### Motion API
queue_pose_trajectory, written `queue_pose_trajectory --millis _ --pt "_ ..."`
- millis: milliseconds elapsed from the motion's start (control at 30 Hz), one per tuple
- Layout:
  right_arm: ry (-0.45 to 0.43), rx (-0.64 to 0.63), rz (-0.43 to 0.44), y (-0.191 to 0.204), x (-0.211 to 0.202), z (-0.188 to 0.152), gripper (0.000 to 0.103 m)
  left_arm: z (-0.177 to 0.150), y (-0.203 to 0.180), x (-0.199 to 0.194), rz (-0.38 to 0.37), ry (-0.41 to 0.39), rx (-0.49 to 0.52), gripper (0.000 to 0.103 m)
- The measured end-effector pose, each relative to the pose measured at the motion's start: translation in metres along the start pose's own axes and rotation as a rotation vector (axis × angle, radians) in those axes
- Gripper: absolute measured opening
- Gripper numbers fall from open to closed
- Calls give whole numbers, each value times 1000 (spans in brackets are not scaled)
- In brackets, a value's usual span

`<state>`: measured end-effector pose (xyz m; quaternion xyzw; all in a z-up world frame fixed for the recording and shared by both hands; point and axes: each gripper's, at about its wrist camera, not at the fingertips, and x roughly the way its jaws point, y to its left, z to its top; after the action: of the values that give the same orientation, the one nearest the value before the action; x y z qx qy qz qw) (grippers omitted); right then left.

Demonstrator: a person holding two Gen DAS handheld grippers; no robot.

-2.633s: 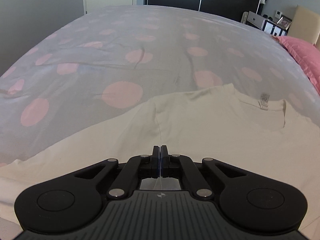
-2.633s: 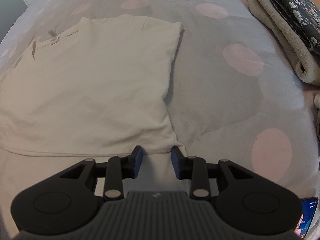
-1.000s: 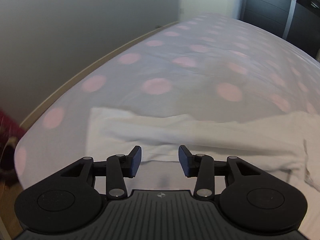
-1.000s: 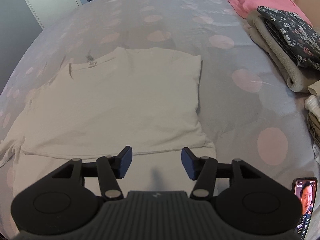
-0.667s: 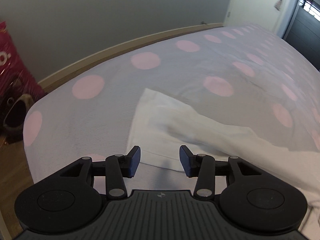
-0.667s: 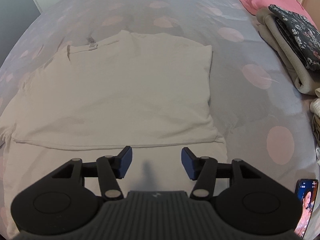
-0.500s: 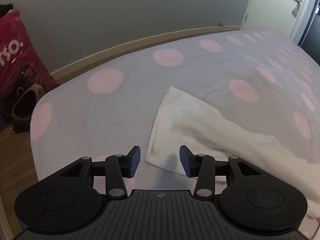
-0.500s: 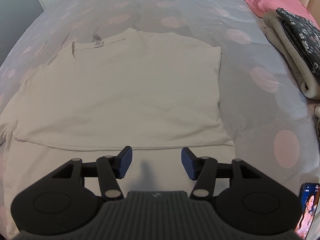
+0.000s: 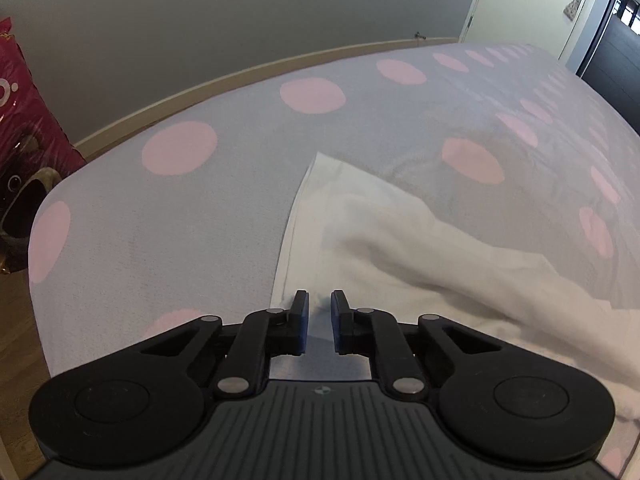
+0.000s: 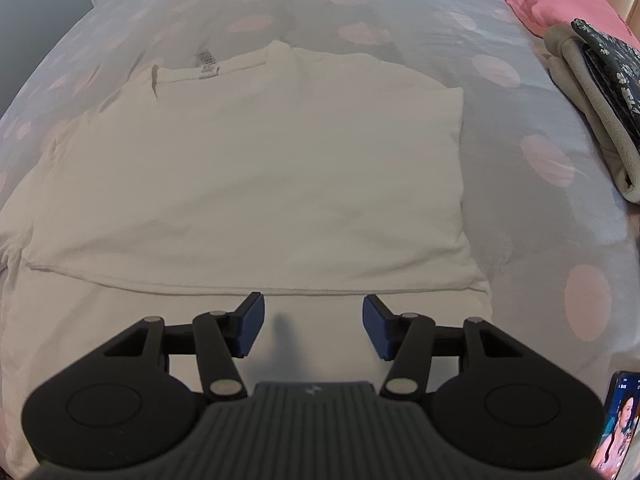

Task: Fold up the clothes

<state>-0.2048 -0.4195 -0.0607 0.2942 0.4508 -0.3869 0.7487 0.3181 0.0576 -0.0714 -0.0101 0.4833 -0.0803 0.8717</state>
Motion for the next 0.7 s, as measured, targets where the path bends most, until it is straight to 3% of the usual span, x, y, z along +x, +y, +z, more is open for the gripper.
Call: queue_pose_trajectory --millis 167,700 --pt "-3 4 2 -1 -1 -2 58 2 6 -8 -25 -65 -24 12" --pt "20 -27 2 8 2 -4 58 -1 7 6 -2 -78 49 12"
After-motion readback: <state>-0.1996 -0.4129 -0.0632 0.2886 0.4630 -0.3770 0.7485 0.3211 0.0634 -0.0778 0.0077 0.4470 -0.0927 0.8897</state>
